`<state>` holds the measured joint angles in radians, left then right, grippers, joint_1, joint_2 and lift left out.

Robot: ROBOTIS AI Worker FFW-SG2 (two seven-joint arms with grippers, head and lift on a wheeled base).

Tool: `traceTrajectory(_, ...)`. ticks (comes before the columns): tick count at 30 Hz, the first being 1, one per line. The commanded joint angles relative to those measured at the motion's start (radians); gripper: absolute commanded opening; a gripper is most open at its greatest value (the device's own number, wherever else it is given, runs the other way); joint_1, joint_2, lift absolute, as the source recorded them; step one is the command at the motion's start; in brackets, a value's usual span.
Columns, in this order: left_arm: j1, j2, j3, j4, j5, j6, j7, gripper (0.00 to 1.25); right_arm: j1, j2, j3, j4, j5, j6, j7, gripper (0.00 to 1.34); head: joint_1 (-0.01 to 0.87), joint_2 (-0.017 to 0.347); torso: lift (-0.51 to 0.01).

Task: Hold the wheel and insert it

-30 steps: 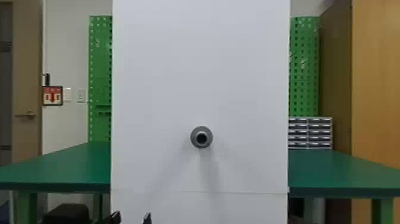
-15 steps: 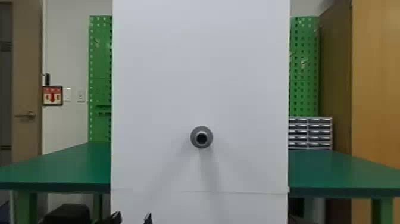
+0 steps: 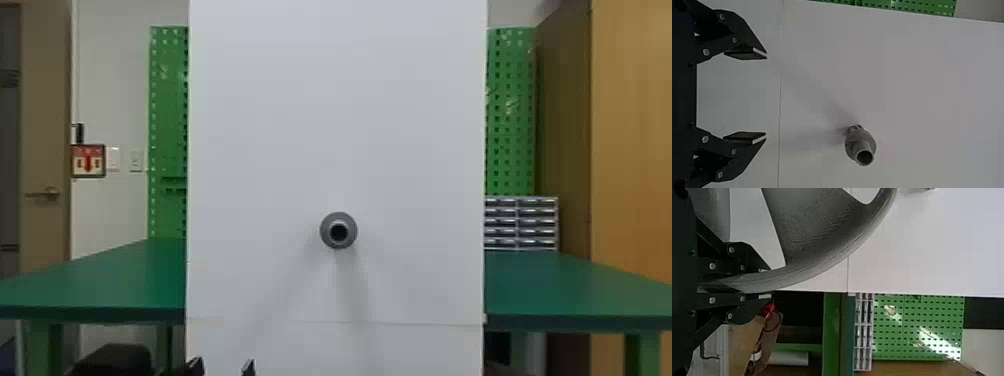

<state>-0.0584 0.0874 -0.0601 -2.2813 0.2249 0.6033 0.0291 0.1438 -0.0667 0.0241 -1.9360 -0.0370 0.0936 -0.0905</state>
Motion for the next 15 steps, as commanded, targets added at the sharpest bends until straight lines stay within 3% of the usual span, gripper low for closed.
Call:
traceTrajectory(1, -0.001, 0.000, -0.001, 0.000, 0.001, 0.003, 0.000, 0.73, -0.021, 0.011, -0.019, -0.064, -0.001, 0.106, 0.000, 0.28, 0.005, 0.075, -0.482)
traceTrajectory(11, -0.006, 0.000, -0.007, 0.000, -0.001, 0.007, 0.000, 0.73, -0.076, -0.007, -0.047, -0.195, -0.044, 0.351, 0.002, 0.28, 0.005, 0.075, -0.482)
traceTrajectory(15, -0.008, 0.000, -0.007, 0.000, -0.001, 0.009, 0.000, 0.73, -0.118, -0.035, -0.059, -0.236, -0.083, 0.469, 0.017, 0.28, 0.005, 0.075, -0.482)
